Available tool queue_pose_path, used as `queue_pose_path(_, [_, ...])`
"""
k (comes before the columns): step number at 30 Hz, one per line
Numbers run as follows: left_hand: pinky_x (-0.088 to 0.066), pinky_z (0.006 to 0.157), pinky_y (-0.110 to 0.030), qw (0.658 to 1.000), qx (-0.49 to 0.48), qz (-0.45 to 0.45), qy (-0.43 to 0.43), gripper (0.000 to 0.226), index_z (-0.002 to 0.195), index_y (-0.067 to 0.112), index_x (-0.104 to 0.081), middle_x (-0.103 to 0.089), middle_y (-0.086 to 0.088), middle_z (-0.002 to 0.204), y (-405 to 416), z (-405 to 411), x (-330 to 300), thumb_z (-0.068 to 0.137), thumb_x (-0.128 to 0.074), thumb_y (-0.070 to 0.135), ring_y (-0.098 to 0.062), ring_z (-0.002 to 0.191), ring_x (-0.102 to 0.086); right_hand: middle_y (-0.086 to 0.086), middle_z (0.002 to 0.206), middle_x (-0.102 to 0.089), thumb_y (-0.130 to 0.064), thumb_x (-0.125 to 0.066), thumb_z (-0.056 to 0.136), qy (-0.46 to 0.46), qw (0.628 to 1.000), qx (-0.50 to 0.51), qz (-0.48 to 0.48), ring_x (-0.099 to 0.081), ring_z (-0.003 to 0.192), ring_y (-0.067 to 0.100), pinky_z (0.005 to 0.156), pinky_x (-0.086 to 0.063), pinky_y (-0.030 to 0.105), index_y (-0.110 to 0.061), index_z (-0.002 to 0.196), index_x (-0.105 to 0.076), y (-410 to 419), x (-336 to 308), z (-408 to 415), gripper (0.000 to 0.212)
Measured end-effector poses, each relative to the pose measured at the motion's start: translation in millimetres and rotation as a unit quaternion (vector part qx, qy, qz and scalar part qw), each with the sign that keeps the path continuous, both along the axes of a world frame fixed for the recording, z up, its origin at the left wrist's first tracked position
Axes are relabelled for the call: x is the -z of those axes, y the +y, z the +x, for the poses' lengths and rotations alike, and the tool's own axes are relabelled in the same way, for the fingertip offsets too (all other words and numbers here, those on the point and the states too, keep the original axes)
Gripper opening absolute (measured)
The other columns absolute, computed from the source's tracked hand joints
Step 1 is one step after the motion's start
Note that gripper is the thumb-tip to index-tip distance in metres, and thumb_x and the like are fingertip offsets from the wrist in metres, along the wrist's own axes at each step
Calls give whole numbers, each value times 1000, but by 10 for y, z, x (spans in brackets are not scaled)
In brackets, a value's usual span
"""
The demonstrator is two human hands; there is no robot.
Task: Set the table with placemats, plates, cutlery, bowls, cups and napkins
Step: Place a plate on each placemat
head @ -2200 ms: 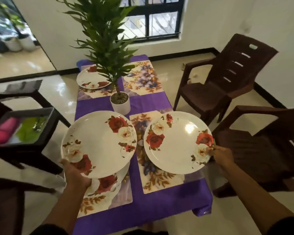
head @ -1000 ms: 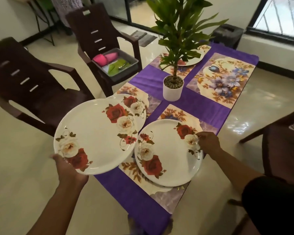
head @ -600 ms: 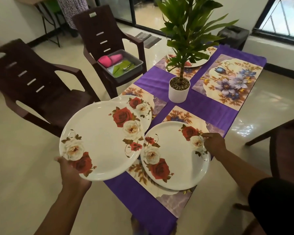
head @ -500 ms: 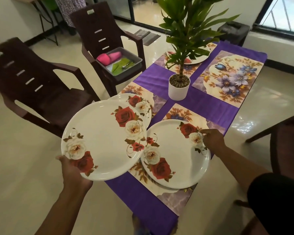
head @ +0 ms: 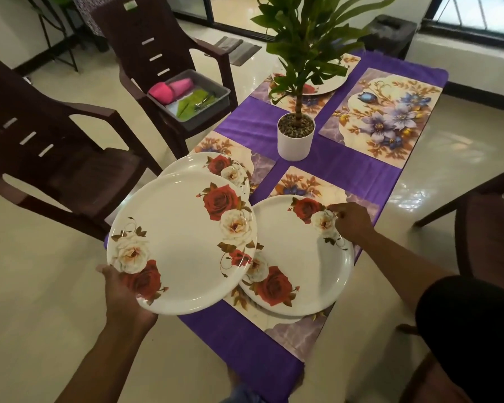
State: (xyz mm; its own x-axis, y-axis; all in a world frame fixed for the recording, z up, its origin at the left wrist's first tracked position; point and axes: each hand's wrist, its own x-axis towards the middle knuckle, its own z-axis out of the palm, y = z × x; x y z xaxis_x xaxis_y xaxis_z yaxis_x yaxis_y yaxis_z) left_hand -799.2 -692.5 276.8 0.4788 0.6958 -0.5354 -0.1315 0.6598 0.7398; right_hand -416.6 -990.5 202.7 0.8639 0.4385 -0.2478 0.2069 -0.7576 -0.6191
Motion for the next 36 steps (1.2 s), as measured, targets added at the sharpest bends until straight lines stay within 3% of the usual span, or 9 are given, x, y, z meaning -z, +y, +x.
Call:
queue_pose_path(8, [-47,103,-67,1000,19,1,11,74,141,38,-60,-64,-6,143,-44,29,73,92,-30,84,-35,127,-64,11,131,-69,5,-64,90,10,1000,-20,-16,-64,116,28,91,-50,28,-10,127,-72,122,53,59,41])
queue_pose_path(15, [-36,114,-67,999,40,16,22,64,148,32,-54,-57,-12,149,-90,138,61,103,-30,70,-40,136,-56,11,139,-61,-8,-65,95,-34,999,-1,-16,-57,126,28,107,-46,34,-11,137,-63,255,-149,-133,42])
queue_pose_path(18, [-36,116,-63,999,44,1,12,69,148,33,-53,-57,-10,149,-90,233,97,100,-31,75,-38,137,-55,8,125,-71,-18,-58,103,-25,997,36,59,-68,106,24,80,-55,24,-10,126,-70,391,-437,-414,27])
queue_pose_path(21, [-39,115,-59,999,45,-30,-4,71,147,33,-55,-59,-9,148,-167,395,98,96,-36,78,-37,136,-56,8,103,-77,-30,-52,107,124,979,27,161,-74,85,23,69,-61,28,-9,114,-72,433,-739,-773,30])
queue_pose_path(25, [-52,103,-58,996,74,-41,-38,75,147,26,-57,-62,-11,144,-190,643,65,88,-58,72,-36,131,-61,1,107,-77,-34,-60,103,211,950,19,230,-76,90,19,74,-64,39,-16,115,-71,373,-1037,-1062,24])
queue_pose_path(29, [-53,99,-62,988,140,-50,-50,66,138,26,-66,-65,-13,140,-279,853,83,96,-46,73,-37,124,-65,6,106,-78,-14,-70,96,254,922,124,266,-77,91,27,74,-64,48,-21,112,-69,5,-1017,-1239,17])
queue_pose_path(32, [-63,67,-55,983,164,-81,-22,64,122,22,-76,-76,-15,118,-488,1013,75,95,-46,72,-34,96,-77,8,102,-79,-11,-71,95,271,908,171,269,-77,92,30,77,-64,53,-13,114,-71,-305,-998,-1234,19])
queue_pose_path(33, [-63,65,-54,981,167,-92,-20,67,124,19,-75,-77,-15,115,-544,1075,52,96,-45,71,-34,94,-78,9,103,-79,-10,-71,95,273,902,186,277,-77,93,31,79,-63,55,-11,114,-72,-376,-1001,-1187,20])
queue_pose_path(36, [-52,100,-61,970,215,-111,-30,73,135,16,-68,-70,-17,129,-724,1354,-9,93,-47,72,-39,118,-69,13,103,-79,-5,-69,94,263,893,216,296,-76,93,36,79,-62,57,-9,111,-75,-616,-971,-953,18])
